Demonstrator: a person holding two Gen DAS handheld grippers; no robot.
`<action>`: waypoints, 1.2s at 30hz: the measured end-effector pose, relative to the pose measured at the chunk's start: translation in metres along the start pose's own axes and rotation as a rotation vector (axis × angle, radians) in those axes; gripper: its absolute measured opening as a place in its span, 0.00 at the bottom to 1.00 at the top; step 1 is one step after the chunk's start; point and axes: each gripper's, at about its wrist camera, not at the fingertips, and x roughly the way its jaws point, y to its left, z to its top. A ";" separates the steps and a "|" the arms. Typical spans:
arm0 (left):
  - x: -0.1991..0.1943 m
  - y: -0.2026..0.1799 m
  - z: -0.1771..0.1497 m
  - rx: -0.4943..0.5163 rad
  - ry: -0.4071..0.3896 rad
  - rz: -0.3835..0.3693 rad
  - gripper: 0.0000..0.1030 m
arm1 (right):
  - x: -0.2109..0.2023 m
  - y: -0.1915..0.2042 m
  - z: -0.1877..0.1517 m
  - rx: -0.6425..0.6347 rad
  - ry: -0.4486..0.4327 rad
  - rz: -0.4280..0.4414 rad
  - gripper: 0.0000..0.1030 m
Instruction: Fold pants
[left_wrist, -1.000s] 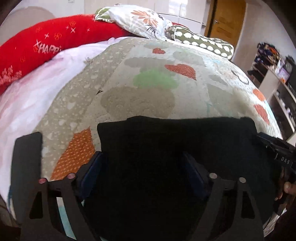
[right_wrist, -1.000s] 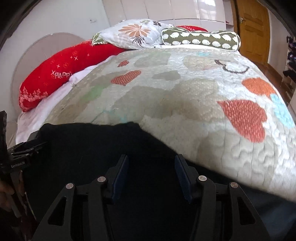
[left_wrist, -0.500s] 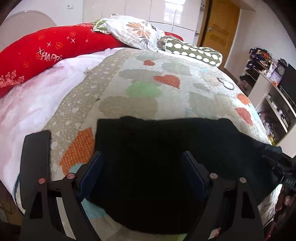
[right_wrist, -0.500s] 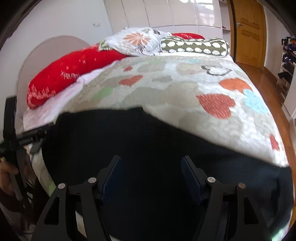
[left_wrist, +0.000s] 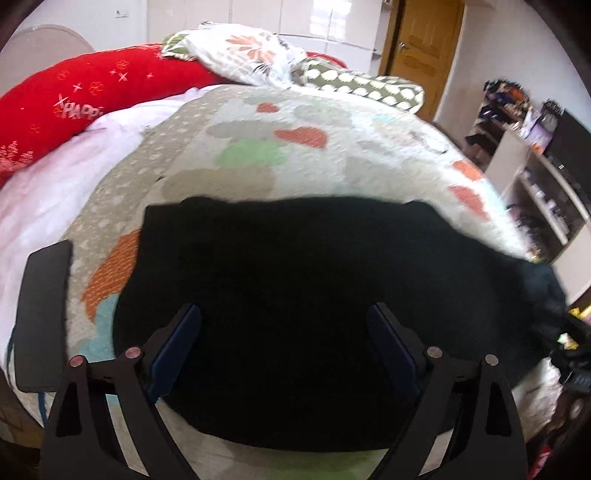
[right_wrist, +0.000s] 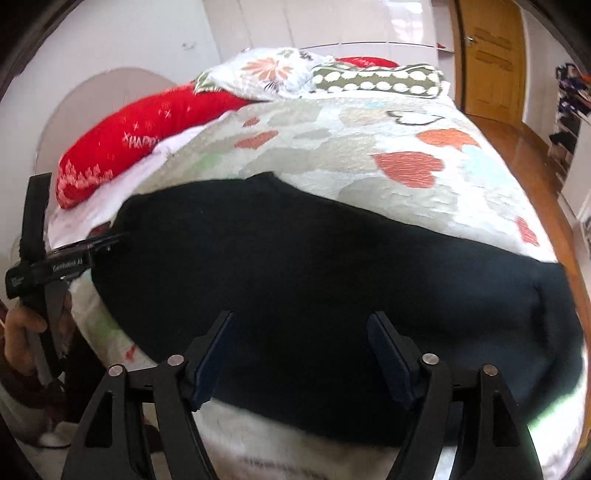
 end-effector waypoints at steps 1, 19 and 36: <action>-0.003 -0.006 0.004 0.009 -0.006 -0.025 0.89 | -0.008 -0.008 -0.005 0.026 -0.002 -0.004 0.77; 0.071 -0.284 0.050 0.572 0.203 -0.479 0.90 | -0.060 -0.127 -0.061 0.389 -0.094 0.039 0.77; 0.116 -0.325 0.046 0.598 0.265 -0.515 0.83 | -0.044 -0.157 -0.039 0.486 -0.286 0.154 0.18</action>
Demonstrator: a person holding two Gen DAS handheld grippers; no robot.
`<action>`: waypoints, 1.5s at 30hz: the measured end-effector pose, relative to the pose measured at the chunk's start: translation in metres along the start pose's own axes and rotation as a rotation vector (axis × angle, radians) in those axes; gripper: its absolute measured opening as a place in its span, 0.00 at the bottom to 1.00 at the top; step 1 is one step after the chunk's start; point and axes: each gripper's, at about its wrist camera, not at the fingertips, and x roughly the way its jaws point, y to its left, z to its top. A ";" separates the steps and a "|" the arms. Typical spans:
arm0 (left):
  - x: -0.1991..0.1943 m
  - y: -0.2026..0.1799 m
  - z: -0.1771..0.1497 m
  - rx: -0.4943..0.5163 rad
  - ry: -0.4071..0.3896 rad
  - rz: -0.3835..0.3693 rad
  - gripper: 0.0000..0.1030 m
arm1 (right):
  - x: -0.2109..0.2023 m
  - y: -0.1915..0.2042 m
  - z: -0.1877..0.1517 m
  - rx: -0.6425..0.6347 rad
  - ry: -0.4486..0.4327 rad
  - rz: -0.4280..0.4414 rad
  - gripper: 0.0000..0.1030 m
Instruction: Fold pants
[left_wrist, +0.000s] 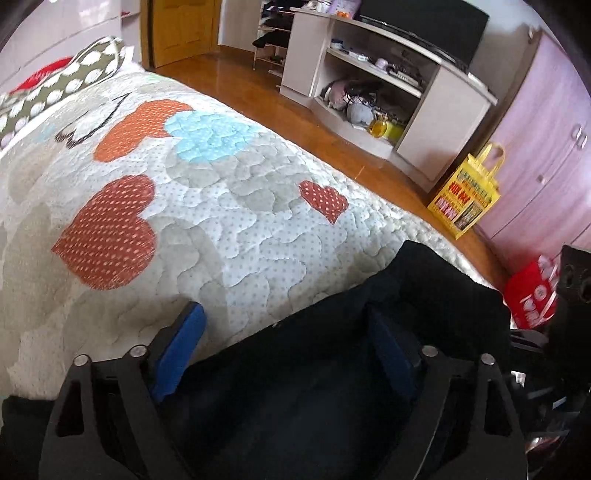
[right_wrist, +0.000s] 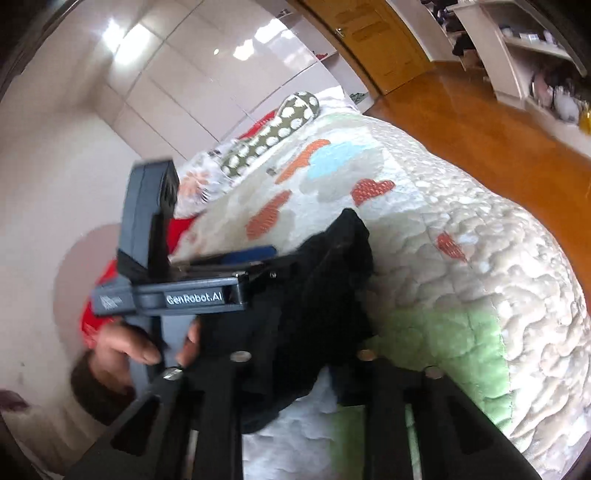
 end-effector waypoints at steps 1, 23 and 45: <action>-0.007 0.005 0.000 -0.024 -0.010 -0.009 0.83 | -0.004 0.009 0.004 -0.025 -0.010 0.010 0.18; -0.196 0.143 -0.166 -0.535 -0.225 0.201 0.85 | 0.098 0.174 -0.037 -0.387 0.309 0.168 0.66; -0.128 0.080 -0.168 -0.385 -0.125 0.287 0.85 | 0.087 0.120 -0.025 -0.435 0.221 -0.220 0.60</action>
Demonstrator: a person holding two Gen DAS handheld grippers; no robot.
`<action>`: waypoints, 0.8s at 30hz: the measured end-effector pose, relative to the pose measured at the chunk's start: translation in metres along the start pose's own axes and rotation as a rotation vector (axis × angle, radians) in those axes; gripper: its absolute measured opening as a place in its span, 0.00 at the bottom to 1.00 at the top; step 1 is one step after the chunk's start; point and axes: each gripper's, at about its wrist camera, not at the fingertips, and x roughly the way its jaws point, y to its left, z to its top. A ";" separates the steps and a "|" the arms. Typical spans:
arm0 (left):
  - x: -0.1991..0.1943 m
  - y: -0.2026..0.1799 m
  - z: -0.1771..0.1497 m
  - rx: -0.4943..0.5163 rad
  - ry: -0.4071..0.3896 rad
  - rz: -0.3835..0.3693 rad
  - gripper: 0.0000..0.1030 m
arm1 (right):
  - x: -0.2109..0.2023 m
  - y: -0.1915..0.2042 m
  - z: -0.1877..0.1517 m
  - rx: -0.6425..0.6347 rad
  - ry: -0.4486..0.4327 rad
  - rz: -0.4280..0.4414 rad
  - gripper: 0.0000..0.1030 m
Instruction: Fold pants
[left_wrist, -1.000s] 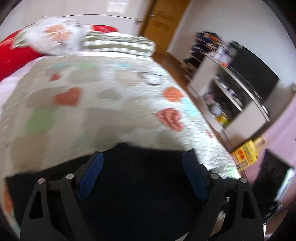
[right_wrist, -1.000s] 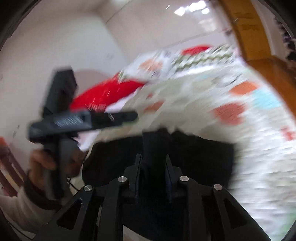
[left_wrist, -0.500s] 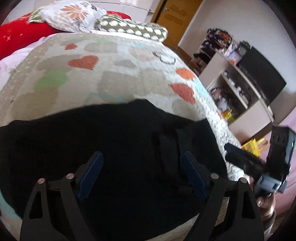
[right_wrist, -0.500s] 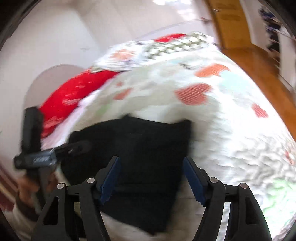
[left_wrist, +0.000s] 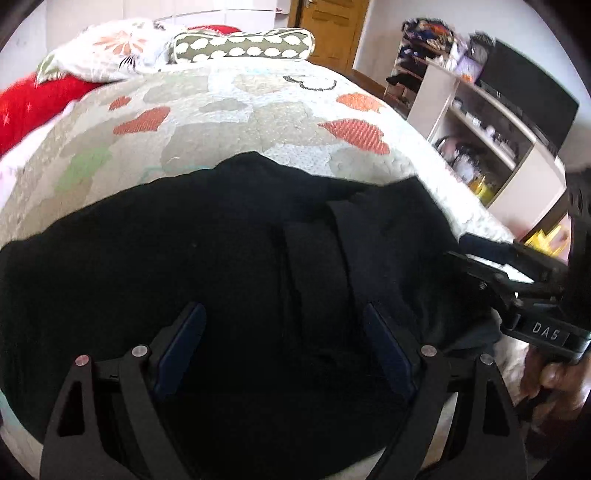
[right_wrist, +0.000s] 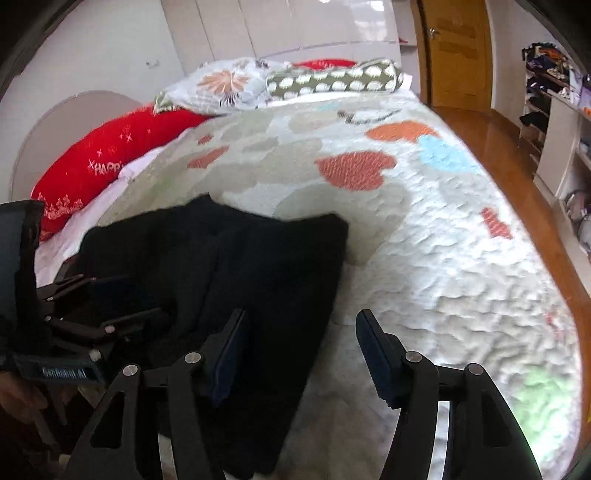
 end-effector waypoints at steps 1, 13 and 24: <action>-0.004 0.003 0.003 -0.022 -0.006 -0.010 0.85 | -0.007 0.002 0.000 -0.009 -0.008 0.013 0.60; 0.023 -0.008 0.018 -0.045 0.007 0.015 0.85 | 0.005 0.042 -0.027 -0.160 0.097 0.098 0.42; 0.011 -0.004 0.015 -0.073 -0.013 0.016 0.87 | -0.012 0.033 -0.007 -0.093 0.058 0.157 0.43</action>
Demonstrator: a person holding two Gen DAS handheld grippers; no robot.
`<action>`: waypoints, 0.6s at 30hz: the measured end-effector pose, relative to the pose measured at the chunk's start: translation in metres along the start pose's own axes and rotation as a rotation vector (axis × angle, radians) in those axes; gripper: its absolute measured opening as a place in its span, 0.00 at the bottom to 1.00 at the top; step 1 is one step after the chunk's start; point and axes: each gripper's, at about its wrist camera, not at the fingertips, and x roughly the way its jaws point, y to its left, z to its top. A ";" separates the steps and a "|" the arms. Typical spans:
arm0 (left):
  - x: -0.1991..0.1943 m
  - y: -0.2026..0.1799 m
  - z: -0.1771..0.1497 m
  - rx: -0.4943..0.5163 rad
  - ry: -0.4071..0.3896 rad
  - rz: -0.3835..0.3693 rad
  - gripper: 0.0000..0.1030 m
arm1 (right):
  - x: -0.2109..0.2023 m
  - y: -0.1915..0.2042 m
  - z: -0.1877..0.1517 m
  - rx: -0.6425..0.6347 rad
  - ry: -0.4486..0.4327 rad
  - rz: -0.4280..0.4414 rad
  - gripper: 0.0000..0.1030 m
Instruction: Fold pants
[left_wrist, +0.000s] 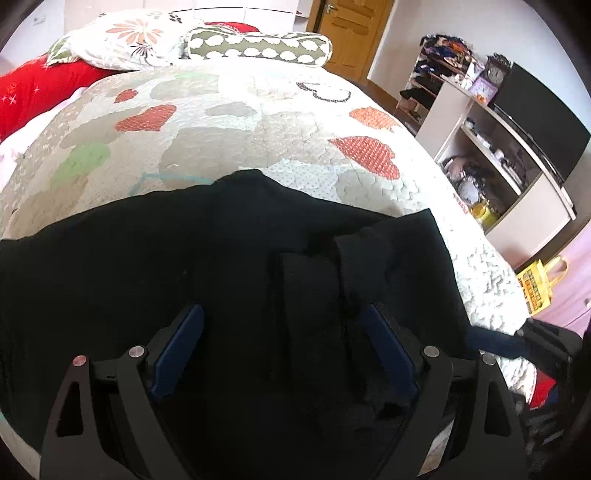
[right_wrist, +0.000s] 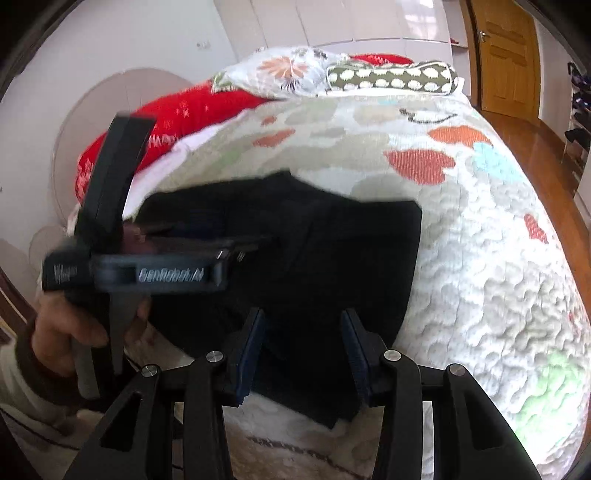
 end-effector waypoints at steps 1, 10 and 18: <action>-0.003 0.002 0.000 -0.002 -0.005 0.007 0.87 | 0.003 0.000 0.004 -0.001 -0.002 -0.010 0.43; -0.010 0.024 -0.006 -0.039 -0.019 0.057 0.87 | 0.056 0.007 0.019 -0.014 0.027 -0.050 0.45; -0.028 0.035 -0.013 -0.042 -0.046 0.077 0.87 | 0.042 0.019 0.025 -0.046 0.025 -0.047 0.45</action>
